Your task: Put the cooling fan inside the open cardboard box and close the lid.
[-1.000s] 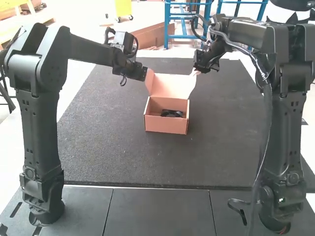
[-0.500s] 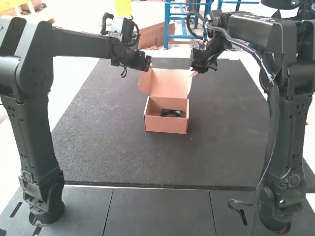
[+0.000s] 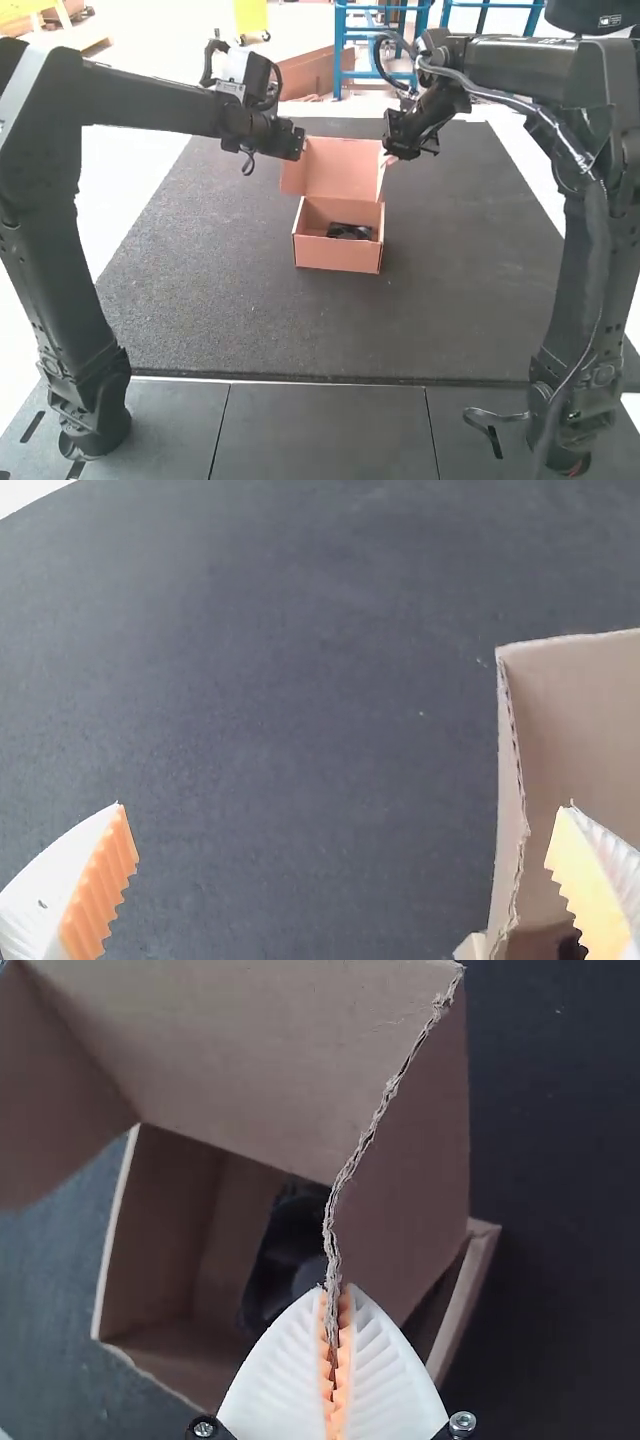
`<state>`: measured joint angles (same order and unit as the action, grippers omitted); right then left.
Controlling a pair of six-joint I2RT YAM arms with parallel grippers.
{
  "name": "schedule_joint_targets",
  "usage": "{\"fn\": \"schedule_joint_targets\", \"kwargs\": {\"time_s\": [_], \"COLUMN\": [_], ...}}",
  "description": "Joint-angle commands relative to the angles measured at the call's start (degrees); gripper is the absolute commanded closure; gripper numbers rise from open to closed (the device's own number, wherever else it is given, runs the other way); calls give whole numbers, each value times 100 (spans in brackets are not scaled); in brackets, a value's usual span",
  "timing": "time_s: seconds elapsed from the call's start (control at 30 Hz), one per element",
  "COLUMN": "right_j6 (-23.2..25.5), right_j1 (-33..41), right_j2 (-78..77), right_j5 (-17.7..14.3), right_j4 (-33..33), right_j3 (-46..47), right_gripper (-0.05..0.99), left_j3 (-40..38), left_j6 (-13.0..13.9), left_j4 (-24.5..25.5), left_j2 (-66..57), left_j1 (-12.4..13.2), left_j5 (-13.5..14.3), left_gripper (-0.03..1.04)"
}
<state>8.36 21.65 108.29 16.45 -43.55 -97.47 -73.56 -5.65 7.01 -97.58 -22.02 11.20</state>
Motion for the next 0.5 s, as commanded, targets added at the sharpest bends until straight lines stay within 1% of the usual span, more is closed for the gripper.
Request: {"fn": "schedule_joint_targets", "kwargs": {"time_s": [0.0, 0.13, 0.27, 0.47], "right_j6": [8, 8, -1, -1], "right_j1": [76, 85, 94, 164], "right_j2": [-300, -335, -388, -458], "right_j5": [34, 34, 25, 25], "right_j4": [40, 40, 84, 101], "right_j3": [44, 97, 132, 167], "right_gripper": [95, 95, 95, 95], "left_j3": [123, 413, 650, 975], "left_j6": [-121, -24, 240, 424], "left_j4": [-279, -683, -894, -973], "left_j2": [450, 609, 644, 600], "left_j1": [22, 75, 75, 49], "left_j5": [567, 910, 1174, 1165], "left_gripper": [4, 4, 4, 4]}}
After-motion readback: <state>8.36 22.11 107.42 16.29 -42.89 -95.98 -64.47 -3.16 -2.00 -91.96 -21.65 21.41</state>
